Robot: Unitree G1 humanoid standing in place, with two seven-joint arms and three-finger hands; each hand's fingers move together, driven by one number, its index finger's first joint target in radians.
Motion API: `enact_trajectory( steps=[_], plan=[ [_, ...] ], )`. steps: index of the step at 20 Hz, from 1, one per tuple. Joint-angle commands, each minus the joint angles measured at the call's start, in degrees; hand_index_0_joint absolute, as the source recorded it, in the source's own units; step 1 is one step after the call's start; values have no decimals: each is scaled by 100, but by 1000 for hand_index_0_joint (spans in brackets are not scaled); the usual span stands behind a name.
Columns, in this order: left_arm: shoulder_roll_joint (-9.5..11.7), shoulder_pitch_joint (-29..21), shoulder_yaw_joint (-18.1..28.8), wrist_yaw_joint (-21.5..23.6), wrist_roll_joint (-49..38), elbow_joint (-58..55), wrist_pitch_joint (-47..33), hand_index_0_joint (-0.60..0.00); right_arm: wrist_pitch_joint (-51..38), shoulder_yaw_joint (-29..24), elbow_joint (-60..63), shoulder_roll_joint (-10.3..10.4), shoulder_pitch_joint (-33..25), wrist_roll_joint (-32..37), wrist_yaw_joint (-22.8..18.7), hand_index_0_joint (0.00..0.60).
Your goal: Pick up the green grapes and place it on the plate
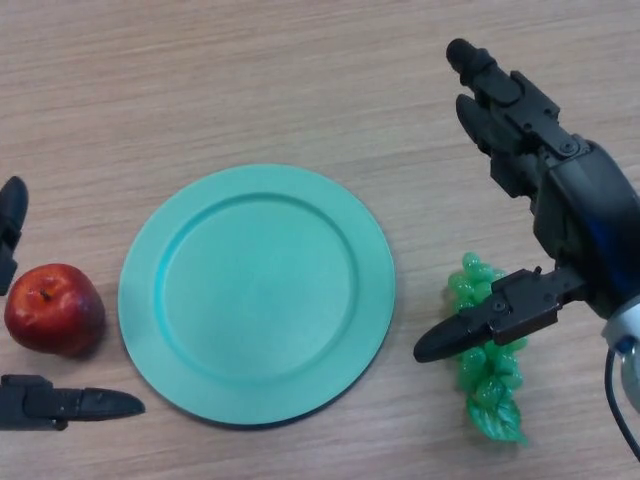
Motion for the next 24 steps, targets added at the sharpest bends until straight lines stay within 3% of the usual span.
enact_trajectory(
  steps=[1,6,9,14,18,24],
  plan=[
    [187,-16,297,-76,44,-214,-709,0,-1141,-199,-136,-94,-249,-370,102,0],
    [187,14,306,4,33,-101,-839,0,-2402,-513,936,-387,-297,-929,754,0],
    [187,3,287,18,81,-102,-831,0,-2555,-457,1318,-342,-227,-1357,698,0],
    [189,-25,283,19,100,-60,-923,0,-1870,-128,1482,-52,7,-2103,-54,0],
    [190,-14,245,29,156,-73,-962,0,-1953,-42,2085,4,113,-2557,-767,0],
    [187,86,135,40,160,-114,-1043,0,-2056,38,2799,78,270,-2659,-1274,0]
  ],
)
